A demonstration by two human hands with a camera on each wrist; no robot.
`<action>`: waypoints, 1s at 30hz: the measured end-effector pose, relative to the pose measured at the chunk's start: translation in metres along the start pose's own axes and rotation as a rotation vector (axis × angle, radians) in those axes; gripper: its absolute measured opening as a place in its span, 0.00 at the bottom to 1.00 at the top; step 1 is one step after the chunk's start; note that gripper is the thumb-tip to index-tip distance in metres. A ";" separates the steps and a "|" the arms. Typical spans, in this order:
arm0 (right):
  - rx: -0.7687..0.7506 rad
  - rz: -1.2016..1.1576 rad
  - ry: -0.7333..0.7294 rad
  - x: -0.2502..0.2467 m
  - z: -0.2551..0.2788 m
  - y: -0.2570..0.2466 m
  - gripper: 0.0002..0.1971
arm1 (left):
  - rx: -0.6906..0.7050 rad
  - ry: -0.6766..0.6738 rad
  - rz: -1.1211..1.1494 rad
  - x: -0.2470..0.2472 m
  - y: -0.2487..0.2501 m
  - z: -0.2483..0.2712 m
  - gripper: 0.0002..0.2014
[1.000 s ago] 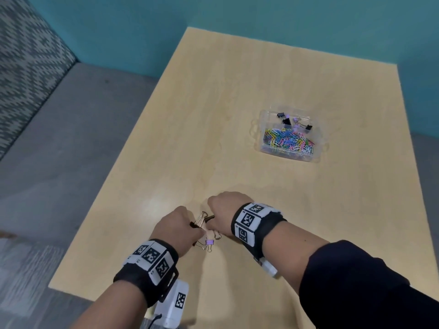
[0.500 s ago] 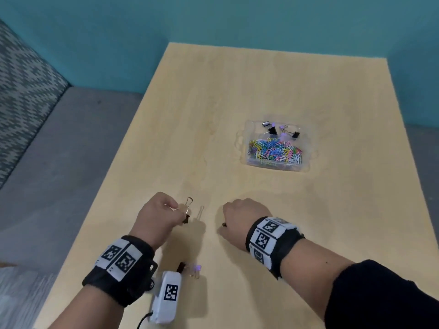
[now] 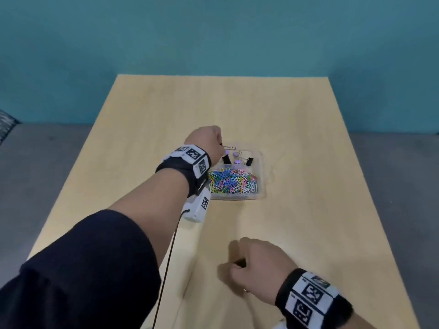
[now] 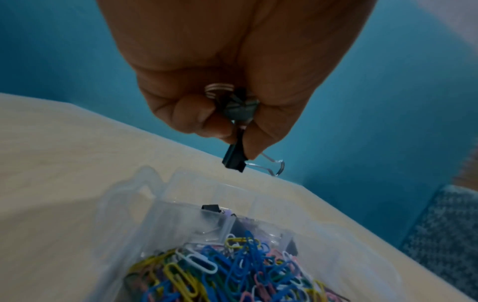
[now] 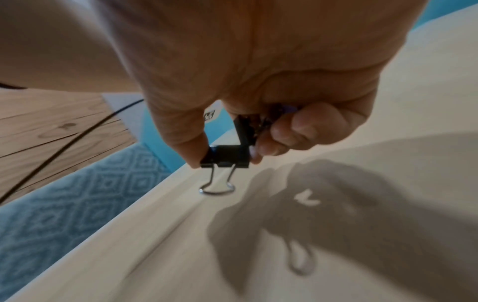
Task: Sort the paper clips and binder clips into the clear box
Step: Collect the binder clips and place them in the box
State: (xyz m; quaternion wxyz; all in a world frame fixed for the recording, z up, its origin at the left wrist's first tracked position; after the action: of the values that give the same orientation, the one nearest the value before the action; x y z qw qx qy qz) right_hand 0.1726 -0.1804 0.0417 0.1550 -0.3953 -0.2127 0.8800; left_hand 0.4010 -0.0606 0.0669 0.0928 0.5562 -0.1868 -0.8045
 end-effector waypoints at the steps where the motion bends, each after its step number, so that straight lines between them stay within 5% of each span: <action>1: 0.022 -0.023 0.018 -0.008 0.001 0.006 0.14 | 0.002 -0.014 -0.010 0.003 0.004 -0.003 0.06; 5: 0.065 -0.191 0.171 -0.049 -0.013 0.021 0.17 | -0.030 0.006 0.075 0.007 -0.009 0.017 0.21; 10: 0.090 -0.547 0.443 -0.119 -0.083 0.008 0.21 | -0.093 0.149 0.344 0.011 -0.084 0.128 0.15; 16: 0.102 -0.348 0.521 -0.158 -0.140 -0.030 0.15 | -0.310 0.040 0.379 0.041 -0.181 0.282 0.11; 21: 0.109 -0.184 0.405 -0.149 -0.135 -0.041 0.27 | -0.456 -0.011 0.364 0.059 -0.232 0.341 0.18; 25: 0.046 -0.204 0.495 -0.124 -0.092 -0.047 0.19 | -0.394 -0.075 0.346 0.070 -0.230 0.357 0.24; 30: -0.087 -0.038 0.276 -0.023 -0.024 -0.072 0.15 | -0.260 -0.099 0.287 0.085 -0.220 0.358 0.21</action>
State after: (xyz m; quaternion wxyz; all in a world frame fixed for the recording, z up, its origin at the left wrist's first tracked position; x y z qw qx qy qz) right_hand 0.2130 -0.1221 0.0776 0.1821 -0.5149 -0.2350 0.8041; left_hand 0.0500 0.1802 0.0164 0.2682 0.4670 -0.1631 -0.8267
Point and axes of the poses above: each hand's wrist, its own z-axis away from the middle knuckle, its own x-axis out of the palm, y = z × x, the point moved 1 cm from there along -z, towards the middle knuckle, and after that the axes turned 4 degrees about -y, right-handed, at the moved point
